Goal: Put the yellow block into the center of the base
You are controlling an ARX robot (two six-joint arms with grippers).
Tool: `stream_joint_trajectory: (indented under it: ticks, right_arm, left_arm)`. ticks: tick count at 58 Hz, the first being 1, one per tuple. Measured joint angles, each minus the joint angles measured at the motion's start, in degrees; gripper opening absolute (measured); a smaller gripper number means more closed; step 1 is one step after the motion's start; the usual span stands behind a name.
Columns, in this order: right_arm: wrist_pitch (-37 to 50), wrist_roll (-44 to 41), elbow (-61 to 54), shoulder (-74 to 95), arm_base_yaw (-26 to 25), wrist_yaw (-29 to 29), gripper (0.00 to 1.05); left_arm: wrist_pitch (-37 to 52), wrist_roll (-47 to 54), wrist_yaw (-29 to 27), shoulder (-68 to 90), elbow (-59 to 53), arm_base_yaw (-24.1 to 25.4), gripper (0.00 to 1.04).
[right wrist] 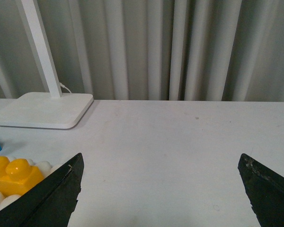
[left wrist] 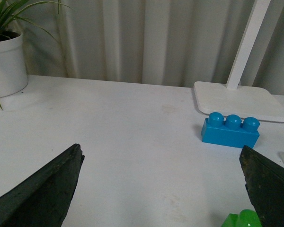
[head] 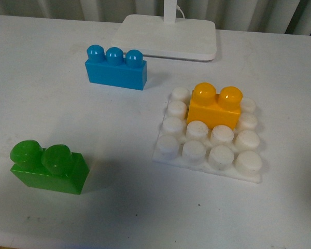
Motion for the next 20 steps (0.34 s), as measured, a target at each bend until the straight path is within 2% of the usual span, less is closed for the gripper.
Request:
stream_joint_trajectory:
  ticks: [3, 20]
  right_arm:
    - [0.0, 0.0, 0.0, 0.0, 0.0, 0.0, 0.96]
    - [0.0, 0.0, 0.0, 0.0, 0.0, 0.0, 0.96]
  left_arm:
    - [0.0, -0.04, 0.0, 0.0, 0.0, 0.0, 0.98]
    - [0.0, -0.04, 0.0, 0.0, 0.0, 0.0, 0.98]
